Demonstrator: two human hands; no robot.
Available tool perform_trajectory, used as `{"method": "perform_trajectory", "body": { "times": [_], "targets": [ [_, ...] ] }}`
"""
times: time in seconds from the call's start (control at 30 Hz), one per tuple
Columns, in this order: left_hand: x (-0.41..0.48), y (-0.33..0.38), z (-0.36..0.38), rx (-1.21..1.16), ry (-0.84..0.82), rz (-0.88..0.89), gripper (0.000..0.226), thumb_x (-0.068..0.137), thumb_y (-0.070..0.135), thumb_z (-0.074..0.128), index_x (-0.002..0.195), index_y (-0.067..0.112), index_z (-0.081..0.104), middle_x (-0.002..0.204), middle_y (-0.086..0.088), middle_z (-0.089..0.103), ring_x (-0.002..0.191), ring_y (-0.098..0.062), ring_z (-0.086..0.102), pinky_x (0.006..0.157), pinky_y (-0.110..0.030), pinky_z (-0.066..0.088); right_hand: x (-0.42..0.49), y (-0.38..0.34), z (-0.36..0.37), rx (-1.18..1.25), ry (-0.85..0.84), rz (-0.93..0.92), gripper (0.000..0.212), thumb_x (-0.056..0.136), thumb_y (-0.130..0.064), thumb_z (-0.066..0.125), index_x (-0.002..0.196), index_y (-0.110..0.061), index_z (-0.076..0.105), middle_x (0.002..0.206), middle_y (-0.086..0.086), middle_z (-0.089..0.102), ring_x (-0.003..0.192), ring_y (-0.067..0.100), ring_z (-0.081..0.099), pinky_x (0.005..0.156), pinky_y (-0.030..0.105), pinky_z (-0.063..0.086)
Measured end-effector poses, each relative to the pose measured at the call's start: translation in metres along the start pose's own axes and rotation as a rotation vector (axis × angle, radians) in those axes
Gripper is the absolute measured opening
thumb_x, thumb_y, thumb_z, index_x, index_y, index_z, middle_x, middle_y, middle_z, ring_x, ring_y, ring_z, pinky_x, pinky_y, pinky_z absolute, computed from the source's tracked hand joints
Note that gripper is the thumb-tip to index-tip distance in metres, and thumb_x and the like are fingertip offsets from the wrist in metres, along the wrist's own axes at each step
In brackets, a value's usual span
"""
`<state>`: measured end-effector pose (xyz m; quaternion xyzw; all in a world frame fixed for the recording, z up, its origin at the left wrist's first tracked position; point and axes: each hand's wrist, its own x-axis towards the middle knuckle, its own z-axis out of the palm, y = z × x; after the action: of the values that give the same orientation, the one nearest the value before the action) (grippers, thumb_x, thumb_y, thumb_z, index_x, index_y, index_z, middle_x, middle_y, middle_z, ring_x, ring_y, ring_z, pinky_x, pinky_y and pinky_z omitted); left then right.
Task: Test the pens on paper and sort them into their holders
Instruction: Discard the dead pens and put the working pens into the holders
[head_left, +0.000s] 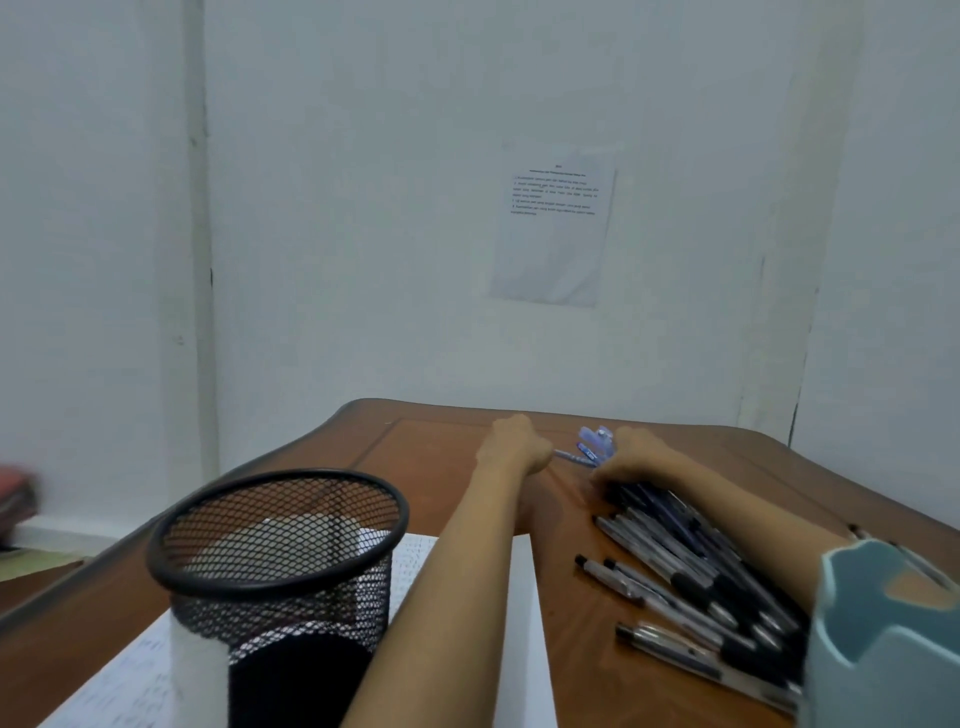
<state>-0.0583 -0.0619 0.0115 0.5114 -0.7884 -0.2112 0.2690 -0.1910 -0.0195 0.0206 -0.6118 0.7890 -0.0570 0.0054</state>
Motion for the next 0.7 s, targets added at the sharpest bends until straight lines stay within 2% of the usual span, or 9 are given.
{"method": "perform_trajectory", "body": {
  "times": [0.1, 0.17, 0.27, 0.37, 0.43, 0.53, 0.7],
  "targets": [
    [0.002, 0.004, -0.001, -0.007, 0.022, -0.008, 0.034, 0.092, 0.011, 0.043, 0.12, -0.002, 0.057, 0.126, -0.02, 0.055, 0.113, -0.033, 0.053, 0.091, -0.036, 0.045, -0.005, 0.003, -0.004, 0.047, 0.0, 0.018, 0.064, 0.09, -0.021, 0.053, 0.147, -0.016, 0.025, 0.157, 0.003, 0.018, 0.13, 0.02, 0.042, 0.097, 0.024, 0.038],
    [0.001, 0.004, 0.002, 0.078, -0.04, -0.032, 0.034, 0.095, 0.015, 0.042, 0.123, -0.001, 0.052, 0.129, -0.019, 0.051, 0.116, -0.032, 0.051, 0.093, -0.035, 0.043, -0.005, 0.006, -0.006, 0.087, -0.002, 0.04, 0.062, 0.089, -0.021, 0.056, 0.145, -0.013, 0.03, 0.153, 0.006, 0.027, 0.127, 0.022, 0.046, 0.095, 0.026, 0.039],
    [0.0, 0.001, 0.007, 0.181, -0.122, -0.027, 0.036, 0.096, 0.016, 0.04, 0.127, 0.0, 0.049, 0.134, -0.019, 0.047, 0.121, -0.031, 0.047, 0.098, -0.035, 0.039, 0.002, 0.011, -0.008, 0.176, -0.069, 0.111, 0.057, 0.083, -0.025, 0.067, 0.132, -0.005, 0.045, 0.136, 0.013, 0.049, 0.11, 0.025, 0.056, 0.084, 0.029, 0.045],
    [0.0, 0.001, 0.01, 0.207, -0.173, 0.042, 0.038, 0.096, 0.016, 0.04, 0.131, 0.006, 0.049, 0.137, -0.016, 0.047, 0.123, -0.03, 0.046, 0.1, -0.034, 0.037, 0.012, 0.011, -0.01, 0.246, -0.168, 0.112, 0.066, 0.076, -0.033, 0.075, 0.126, 0.0, 0.05, 0.123, 0.014, 0.057, 0.107, 0.028, 0.059, 0.091, 0.038, 0.051],
    [-0.002, 0.005, 0.012, 0.196, -0.235, 0.092, 0.04, 0.096, 0.017, 0.042, 0.135, 0.008, 0.044, 0.14, -0.015, 0.044, 0.126, -0.03, 0.044, 0.101, -0.035, 0.035, 0.015, 0.008, -0.011, 0.261, -0.194, 0.091, 0.061, 0.074, -0.033, 0.077, 0.12, 0.001, 0.055, 0.117, 0.017, 0.062, 0.104, 0.03, 0.062, 0.09, 0.043, 0.053],
    [-0.005, 0.011, 0.017, 0.19, -0.297, 0.16, 0.048, 0.097, 0.017, 0.042, 0.144, 0.016, 0.034, 0.147, -0.015, 0.036, 0.132, -0.031, 0.036, 0.106, -0.037, 0.032, 0.014, 0.011, -0.016, 0.257, -0.209, 0.083, 0.061, 0.075, -0.035, 0.076, 0.121, 0.0, 0.056, 0.122, 0.018, 0.06, 0.108, 0.03, 0.061, 0.087, 0.039, 0.054],
    [0.0, 0.017, 0.023, 0.219, -0.24, 0.169, 0.04, 0.093, 0.004, 0.043, 0.132, 0.008, 0.052, 0.136, -0.018, 0.049, 0.121, -0.033, 0.049, 0.098, -0.038, 0.041, 0.002, 0.018, -0.032, 0.2, -0.341, 0.123, 0.081, 0.074, -0.047, 0.073, 0.137, -0.005, 0.043, 0.139, 0.015, 0.045, 0.119, 0.03, 0.052, 0.081, 0.039, 0.055]
  ]
}}
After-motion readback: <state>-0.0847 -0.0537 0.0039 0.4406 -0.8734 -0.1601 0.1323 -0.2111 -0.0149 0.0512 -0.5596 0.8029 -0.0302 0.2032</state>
